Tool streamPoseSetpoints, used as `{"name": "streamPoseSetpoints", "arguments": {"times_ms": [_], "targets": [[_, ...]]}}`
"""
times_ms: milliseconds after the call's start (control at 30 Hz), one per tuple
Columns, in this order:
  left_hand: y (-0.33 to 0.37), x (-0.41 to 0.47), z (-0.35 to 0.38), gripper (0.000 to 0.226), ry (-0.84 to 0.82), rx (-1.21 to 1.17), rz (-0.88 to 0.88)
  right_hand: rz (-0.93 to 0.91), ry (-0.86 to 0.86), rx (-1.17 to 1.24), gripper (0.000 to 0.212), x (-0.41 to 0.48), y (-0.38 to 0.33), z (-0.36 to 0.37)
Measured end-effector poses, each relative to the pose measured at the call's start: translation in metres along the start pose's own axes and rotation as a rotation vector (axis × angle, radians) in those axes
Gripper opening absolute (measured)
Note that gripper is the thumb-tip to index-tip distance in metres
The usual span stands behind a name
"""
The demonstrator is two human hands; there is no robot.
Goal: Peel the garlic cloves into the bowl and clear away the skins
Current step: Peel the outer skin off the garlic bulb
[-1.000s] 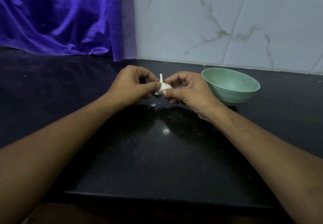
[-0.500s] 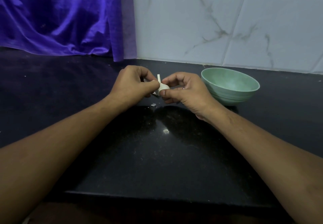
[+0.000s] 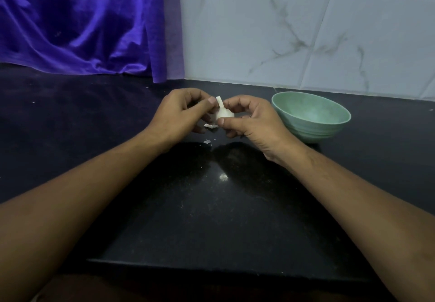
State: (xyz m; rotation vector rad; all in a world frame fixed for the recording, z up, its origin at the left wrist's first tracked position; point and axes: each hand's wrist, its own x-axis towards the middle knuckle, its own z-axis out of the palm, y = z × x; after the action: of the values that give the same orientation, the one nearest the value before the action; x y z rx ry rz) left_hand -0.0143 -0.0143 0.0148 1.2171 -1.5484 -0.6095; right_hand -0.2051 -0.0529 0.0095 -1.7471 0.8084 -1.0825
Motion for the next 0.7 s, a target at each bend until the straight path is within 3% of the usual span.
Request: {"name": "streamPoseSetpoints", "arguments": {"times_ms": [367,533,700], "targets": [[0.001,-0.001,-0.001,0.022,-0.075,-0.03,0.001,-0.007,-0.105,-0.124,0.023,0.001,0.004,0.0],[-0.004,0.0,-0.005,0.012,-0.09,0.298,0.118,-0.081,-0.115,-0.345,0.025,0.003,0.006,-0.001],[-0.005,0.001,-0.01,0.029,-0.128,0.527,0.214,-0.086,-0.119,-0.449,0.028,0.001,0.003,-0.009]]}}
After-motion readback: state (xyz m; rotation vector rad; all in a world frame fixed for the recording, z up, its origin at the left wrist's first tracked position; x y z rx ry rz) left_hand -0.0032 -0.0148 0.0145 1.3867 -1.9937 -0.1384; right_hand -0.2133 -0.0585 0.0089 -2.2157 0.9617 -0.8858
